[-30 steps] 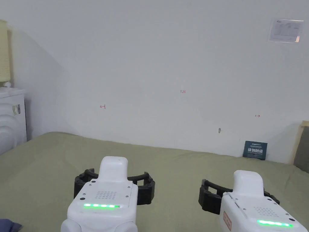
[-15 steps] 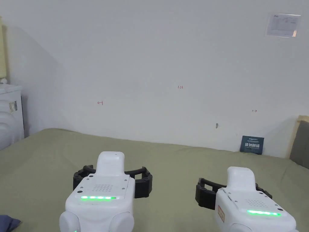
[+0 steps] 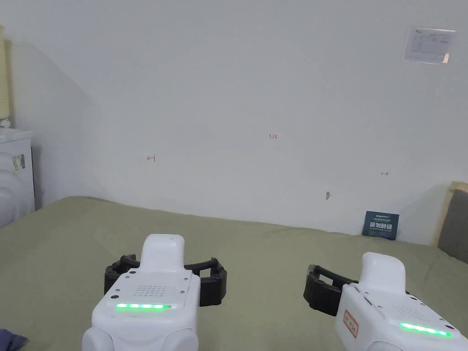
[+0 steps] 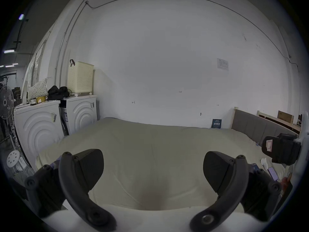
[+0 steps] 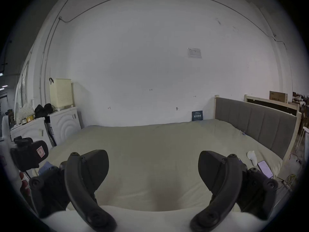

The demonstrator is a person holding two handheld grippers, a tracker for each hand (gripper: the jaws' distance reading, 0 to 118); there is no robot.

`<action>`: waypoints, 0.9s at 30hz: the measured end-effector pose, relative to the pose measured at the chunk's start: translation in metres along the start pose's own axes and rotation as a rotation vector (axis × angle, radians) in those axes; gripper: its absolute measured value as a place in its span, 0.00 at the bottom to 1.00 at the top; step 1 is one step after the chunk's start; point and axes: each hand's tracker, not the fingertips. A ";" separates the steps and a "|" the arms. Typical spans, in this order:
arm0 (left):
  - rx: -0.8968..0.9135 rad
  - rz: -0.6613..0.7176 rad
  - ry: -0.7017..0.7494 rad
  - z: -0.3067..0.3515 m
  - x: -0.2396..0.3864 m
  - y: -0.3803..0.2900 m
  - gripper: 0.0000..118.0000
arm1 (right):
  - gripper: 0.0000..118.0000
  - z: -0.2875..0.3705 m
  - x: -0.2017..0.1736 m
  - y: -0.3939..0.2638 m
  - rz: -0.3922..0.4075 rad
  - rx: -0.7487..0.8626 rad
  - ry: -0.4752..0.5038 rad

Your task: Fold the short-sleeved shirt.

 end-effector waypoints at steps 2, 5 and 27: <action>0.005 -0.007 -0.004 0.001 0.002 0.001 1.00 | 0.93 -0.002 -0.004 0.003 0.032 -0.023 -0.048; 0.008 -0.017 -0.005 0.001 0.004 0.002 1.00 | 0.93 -0.006 -0.006 0.005 0.054 -0.046 -0.075; -0.014 -0.028 -0.004 -0.017 0.010 0.009 1.00 | 0.93 -0.022 -0.006 0.008 0.037 -0.102 -0.057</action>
